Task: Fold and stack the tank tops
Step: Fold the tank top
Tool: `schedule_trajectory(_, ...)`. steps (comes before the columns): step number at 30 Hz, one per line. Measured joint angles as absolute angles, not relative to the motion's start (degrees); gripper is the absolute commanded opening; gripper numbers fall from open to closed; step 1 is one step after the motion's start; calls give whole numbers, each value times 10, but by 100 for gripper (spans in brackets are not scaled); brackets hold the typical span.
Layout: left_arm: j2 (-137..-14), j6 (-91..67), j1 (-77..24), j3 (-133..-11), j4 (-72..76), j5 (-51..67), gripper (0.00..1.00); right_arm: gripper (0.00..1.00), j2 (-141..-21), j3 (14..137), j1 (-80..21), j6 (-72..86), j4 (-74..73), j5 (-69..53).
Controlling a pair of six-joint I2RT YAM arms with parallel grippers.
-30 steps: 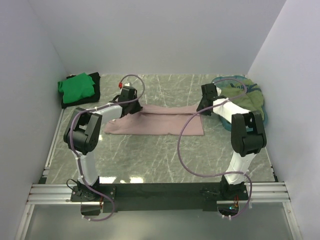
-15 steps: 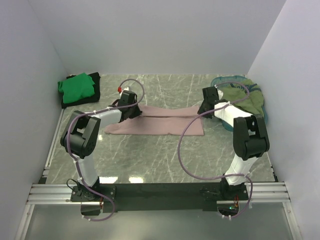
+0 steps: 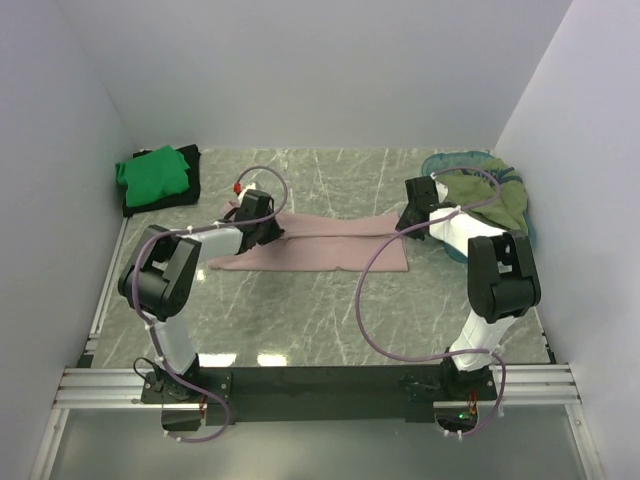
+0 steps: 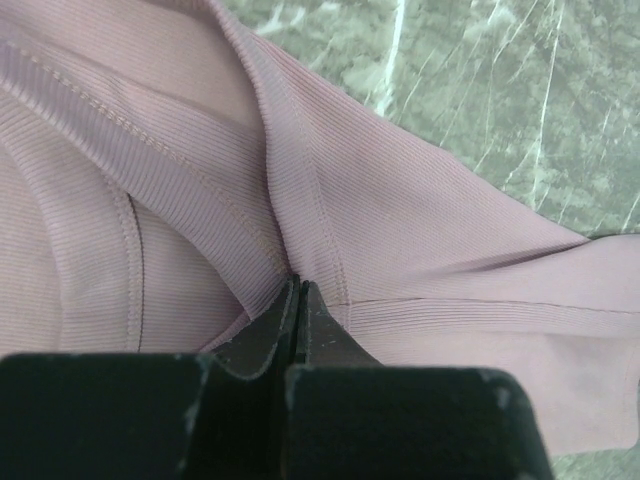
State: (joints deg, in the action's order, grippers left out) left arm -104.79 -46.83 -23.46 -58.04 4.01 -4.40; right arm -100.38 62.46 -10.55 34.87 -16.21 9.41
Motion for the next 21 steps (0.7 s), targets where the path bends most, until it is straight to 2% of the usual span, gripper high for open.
schedule_trajectory(4,-1042,-479,-236,-564,57,-46,3,6,-1004,623,-105,350,-159,94)
schedule_trajectory(6,-1040,-484,-237,-553,70,-47,14,9,-1004,622,-105,350,-157,94)
schedule_trajectory(13,-1025,-498,-237,-516,114,-53,34,29,-1004,618,-105,351,-150,93)
schedule_trajectory(16,-1013,-503,-237,-512,125,-52,37,33,-1004,613,-105,351,-149,91)
schedule_trajectory(21,-953,-503,-237,-510,131,-53,39,35,-999,613,-105,351,-147,89)
